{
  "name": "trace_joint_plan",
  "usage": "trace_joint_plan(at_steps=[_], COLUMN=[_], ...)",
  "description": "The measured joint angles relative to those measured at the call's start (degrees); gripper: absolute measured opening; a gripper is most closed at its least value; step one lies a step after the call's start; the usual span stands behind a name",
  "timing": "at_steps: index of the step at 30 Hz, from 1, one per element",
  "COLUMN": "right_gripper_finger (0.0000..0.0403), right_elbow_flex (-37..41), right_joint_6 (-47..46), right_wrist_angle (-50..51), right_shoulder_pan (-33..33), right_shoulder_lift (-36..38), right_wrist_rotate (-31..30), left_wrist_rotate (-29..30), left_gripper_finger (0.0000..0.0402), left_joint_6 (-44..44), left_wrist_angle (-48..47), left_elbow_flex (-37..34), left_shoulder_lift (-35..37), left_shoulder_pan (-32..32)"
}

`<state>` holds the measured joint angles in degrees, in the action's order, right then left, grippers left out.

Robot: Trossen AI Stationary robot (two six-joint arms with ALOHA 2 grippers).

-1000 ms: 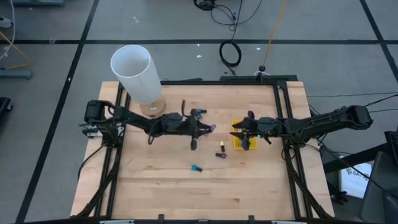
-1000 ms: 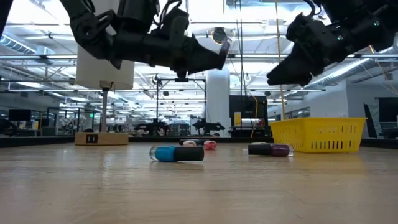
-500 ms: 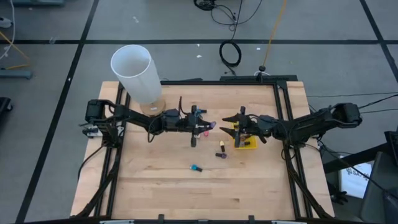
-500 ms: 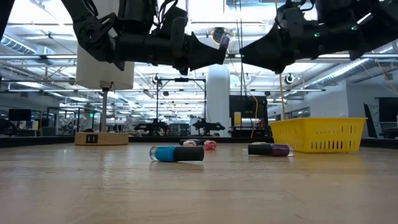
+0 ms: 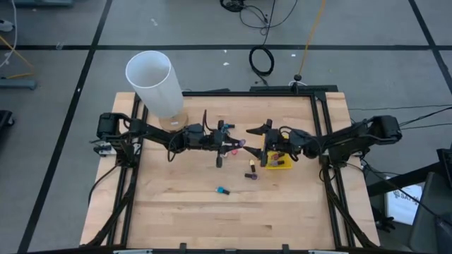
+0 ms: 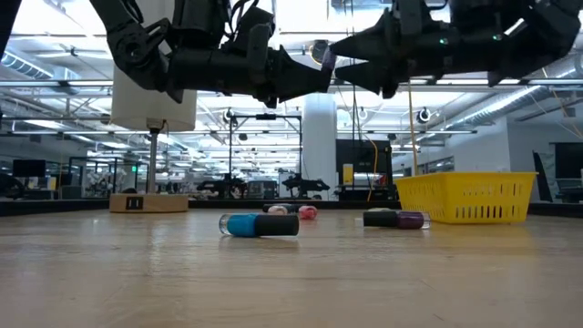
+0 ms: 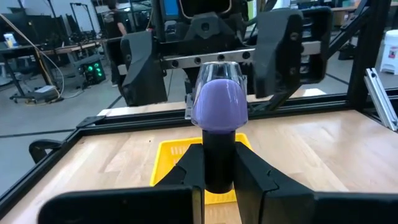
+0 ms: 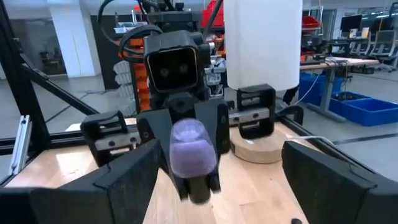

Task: Pick & Place Nail Polish
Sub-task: Put the light violet nail polish into the yellow bin

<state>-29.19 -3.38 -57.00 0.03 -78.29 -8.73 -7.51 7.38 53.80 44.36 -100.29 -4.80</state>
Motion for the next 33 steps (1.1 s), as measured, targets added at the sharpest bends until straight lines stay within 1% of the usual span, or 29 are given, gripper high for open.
trace_joint_plan(at_steps=[5, 9, 14, 17, 22, 31, 33], right_gripper_finger=[0.0317, 0.0313, 0.031, 0.0296, 0.0248, 0.0117, 0.011], right_elbow_flex=[-2.6, -3.3, -3.6, -3.6, -3.6, -3.6, -3.6], right_joint_6=[2.2, 2.4, 2.6, 2.6, 2.7, 4.3, 4.5], right_wrist_angle=[0.2, 0.3, 0.0, -0.3, -0.6, -0.9, -1.3], right_shoulder_pan=[0.0, 0.0, 0.0, 0.0, 0.0, 0.0, 0.0], right_shoulder_lift=[-2.2, -3.2, -4.6, -4.8, -4.8, -4.8, -4.8], right_wrist_rotate=[0.4, 3.1, 2.9, 2.9, 2.9, 3.0, 3.0], left_wrist_rotate=[0.0, 0.0, 0.0, 0.0, -0.1, -0.2, -0.2], left_gripper_finger=[0.0037, 0.0037, 0.0037, 0.0037, 0.0037, 0.0037, 0.0037], left_joint_6=[0.0, 0.2, 0.3, 0.3, 0.0, -0.2, -0.5], left_wrist_angle=[0.1, 0.4, 1.6, 1.8, 1.8, 1.8, 1.9], left_elbow_flex=[0.0, 0.0, 0.1, 0.1, 0.1, 0.1, 0.1], left_shoulder_lift=[0.0, 0.0, 0.0, 0.0, 0.0, 0.0, 0.0], left_shoulder_pan=[0.0, 0.0, 0.0, 0.0, 0.0, 0.0, 0.0])
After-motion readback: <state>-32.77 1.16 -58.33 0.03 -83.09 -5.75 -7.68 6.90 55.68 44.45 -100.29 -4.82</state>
